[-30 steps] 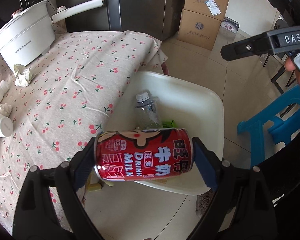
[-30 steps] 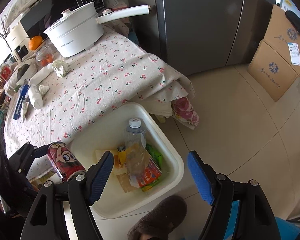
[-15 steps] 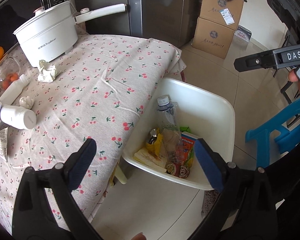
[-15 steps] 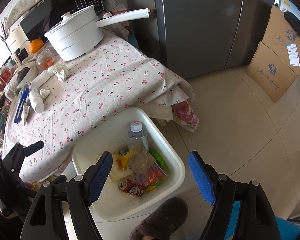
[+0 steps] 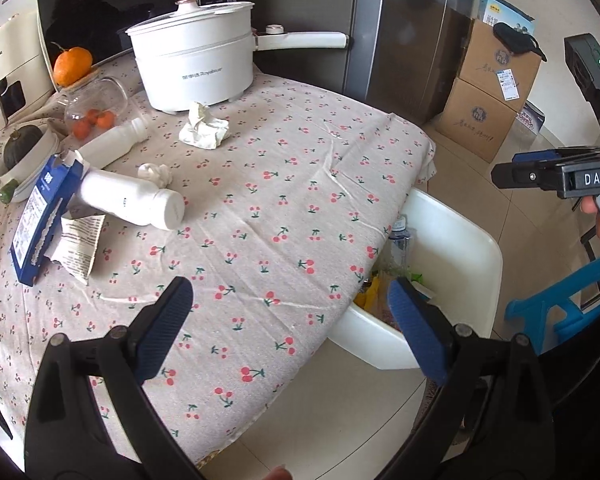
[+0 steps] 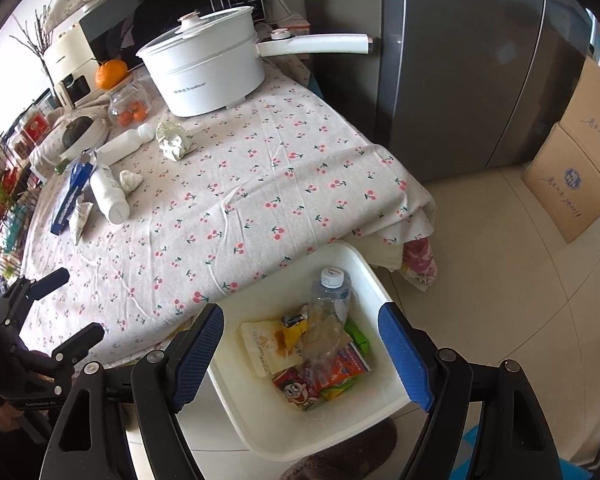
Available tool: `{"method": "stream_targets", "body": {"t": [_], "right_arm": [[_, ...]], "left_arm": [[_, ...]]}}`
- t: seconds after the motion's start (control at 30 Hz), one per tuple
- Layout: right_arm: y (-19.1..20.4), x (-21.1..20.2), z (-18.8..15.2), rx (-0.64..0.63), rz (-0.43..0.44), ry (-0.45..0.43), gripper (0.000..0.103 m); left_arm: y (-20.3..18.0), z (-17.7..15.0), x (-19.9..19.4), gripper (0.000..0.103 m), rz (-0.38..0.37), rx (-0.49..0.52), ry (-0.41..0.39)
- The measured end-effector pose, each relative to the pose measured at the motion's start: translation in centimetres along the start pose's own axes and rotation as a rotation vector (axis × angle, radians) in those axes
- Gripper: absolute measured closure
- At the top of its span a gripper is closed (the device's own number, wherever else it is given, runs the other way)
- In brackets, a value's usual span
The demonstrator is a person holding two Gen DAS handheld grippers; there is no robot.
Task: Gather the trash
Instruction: 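Grasp the blue biscuit box with the left tool and lift it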
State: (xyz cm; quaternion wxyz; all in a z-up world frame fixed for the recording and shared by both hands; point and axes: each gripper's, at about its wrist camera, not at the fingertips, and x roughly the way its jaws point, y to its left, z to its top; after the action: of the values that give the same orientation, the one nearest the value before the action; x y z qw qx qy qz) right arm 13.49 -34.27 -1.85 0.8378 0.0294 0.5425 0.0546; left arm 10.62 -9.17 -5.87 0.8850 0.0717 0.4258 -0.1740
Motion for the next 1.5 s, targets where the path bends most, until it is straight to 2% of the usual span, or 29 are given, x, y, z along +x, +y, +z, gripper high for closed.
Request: {"method": "stream_targets", "body": {"t": [0.3, 0.53, 0.7, 0.83, 1.0, 1.07, 1.1, 1.17, 1.23, 1.3, 1.4, 1.5], "right_arm": [[6.2, 1.1, 2.2, -0.094, 0.034, 0.0, 0.021], [11.4, 2.4, 4.1, -0.176, 0.057, 0.002, 0.02], [15.2, 4.1, 5.2, -0.238, 0.078, 0.018, 0.019], [17.6, 5.5, 5.6, -0.283, 0.084, 0.041, 0.019], [19.1, 7.1, 5.8, -0.311, 0.079, 0.071, 0.019], [19.3, 7.5, 6.0, -0.313, 0.078, 0.08, 0.019], [19.3, 7.7, 6.0, -0.313, 0.076, 0.083, 0.019], [19.4, 8.2, 6.2, -0.311, 0.072, 0.09, 0.019], [19.4, 8.6, 6.3, -0.309, 0.07, 0.097, 0.019], [19.4, 8.9, 6.4, -0.31, 0.065, 0.102, 0.019], [19.6, 9.3, 6.5, -0.312, 0.056, 0.105, 0.019], [19.9, 9.6, 6.6, -0.317, 0.051, 0.096, 0.019]], "left_arm": [[8.4, -0.3, -2.3, 0.005, 0.126, -0.099, -0.016], [16.6, -0.3, -2.3, 0.005, 0.294, -0.14, 0.028], [21.6, -0.8, -0.3, 0.005, 0.43, -0.11, 0.074], [23.7, -1.2, 2.3, 0.005, 0.489, -0.063, 0.099], [24.1, -1.4, 6.3, 0.023, 0.579, 0.043, 0.171], [24.1, -1.5, 7.4, 0.026, 0.605, 0.075, 0.19], [23.9, -1.4, 7.4, 0.026, 0.616, 0.089, 0.16], [23.8, -0.9, 7.8, 0.028, 0.631, 0.11, 0.162], [23.7, -0.6, 8.1, 0.036, 0.634, 0.118, 0.162], [23.5, -0.5, 8.5, 0.051, 0.641, 0.128, 0.167], [23.0, -0.5, 8.6, 0.059, 0.683, 0.162, 0.166], [22.7, -0.2, 6.9, 0.066, 0.663, 0.126, 0.13]]}}
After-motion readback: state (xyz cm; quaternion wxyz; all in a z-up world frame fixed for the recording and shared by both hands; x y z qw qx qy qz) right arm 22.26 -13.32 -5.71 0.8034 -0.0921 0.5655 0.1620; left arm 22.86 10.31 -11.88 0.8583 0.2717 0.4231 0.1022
